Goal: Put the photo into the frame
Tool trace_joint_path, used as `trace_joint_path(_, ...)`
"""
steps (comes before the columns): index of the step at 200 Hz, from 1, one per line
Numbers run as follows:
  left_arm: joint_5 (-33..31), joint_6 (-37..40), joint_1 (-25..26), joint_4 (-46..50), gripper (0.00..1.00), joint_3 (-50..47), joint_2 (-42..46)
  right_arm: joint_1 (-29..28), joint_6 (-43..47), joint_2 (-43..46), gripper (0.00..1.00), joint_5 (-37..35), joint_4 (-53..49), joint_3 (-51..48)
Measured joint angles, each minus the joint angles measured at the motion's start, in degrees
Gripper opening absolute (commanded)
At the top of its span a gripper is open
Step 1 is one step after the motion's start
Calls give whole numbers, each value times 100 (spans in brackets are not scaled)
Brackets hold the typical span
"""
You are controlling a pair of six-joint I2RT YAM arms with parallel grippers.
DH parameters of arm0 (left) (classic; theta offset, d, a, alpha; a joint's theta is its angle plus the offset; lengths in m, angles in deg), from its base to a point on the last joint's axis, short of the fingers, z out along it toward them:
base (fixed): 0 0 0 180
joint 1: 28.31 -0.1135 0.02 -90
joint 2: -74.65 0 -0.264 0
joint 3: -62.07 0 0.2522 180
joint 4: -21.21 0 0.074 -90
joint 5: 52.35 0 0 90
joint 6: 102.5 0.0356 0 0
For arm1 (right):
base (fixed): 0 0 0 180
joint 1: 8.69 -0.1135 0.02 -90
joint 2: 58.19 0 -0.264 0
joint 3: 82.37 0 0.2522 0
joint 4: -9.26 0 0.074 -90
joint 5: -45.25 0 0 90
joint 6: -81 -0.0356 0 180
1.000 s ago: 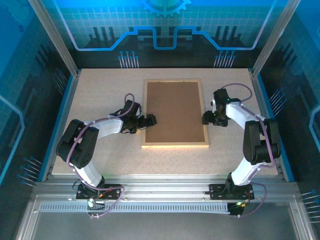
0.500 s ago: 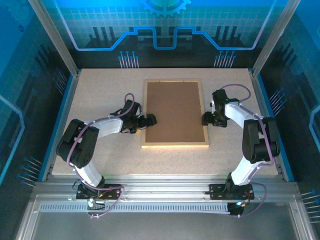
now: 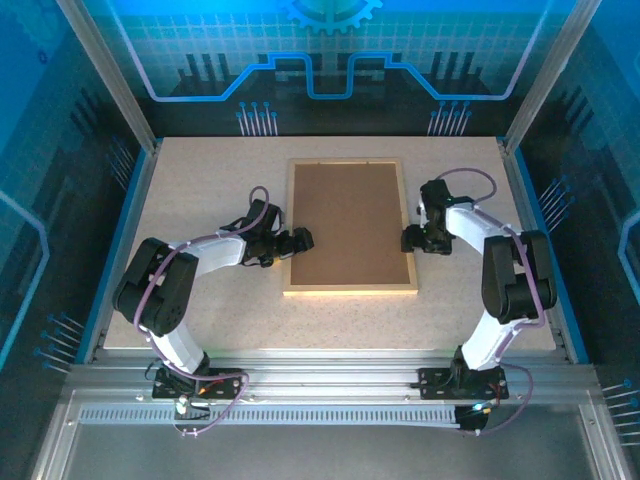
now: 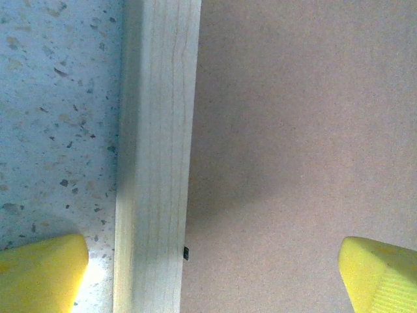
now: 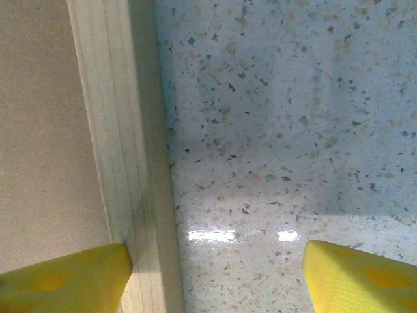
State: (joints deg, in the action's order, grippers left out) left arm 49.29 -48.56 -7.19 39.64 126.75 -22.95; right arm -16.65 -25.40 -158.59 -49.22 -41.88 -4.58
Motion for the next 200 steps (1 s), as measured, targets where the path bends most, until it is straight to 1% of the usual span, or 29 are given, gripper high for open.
trace_joint_path(32,2,-2,-2,-4,99,0,-7,-144,28,-201,73,-195,-275,284)
trace_joint_path(56,4,-4,-2,-20,99,0,-7,-376,42,-409,73,-380,-420,553)
trace_joint_path(91,2,-57,-4,-26,99,-2,-7,-673,7,-522,74,-911,-638,752)
trace_joint_path(139,0,-149,-4,-63,99,-2,-26,-1106,-7,-903,74,-1624,-1137,1246)
trace_joint_path(159,0,-151,-4,-66,99,-2,-26,-1226,-28,-1054,73,-1727,-1196,1338)
trace_joint_path(200,0,-151,-4,-74,99,-11,-26,-1228,-98,-1054,73,-1735,-1233,1355)
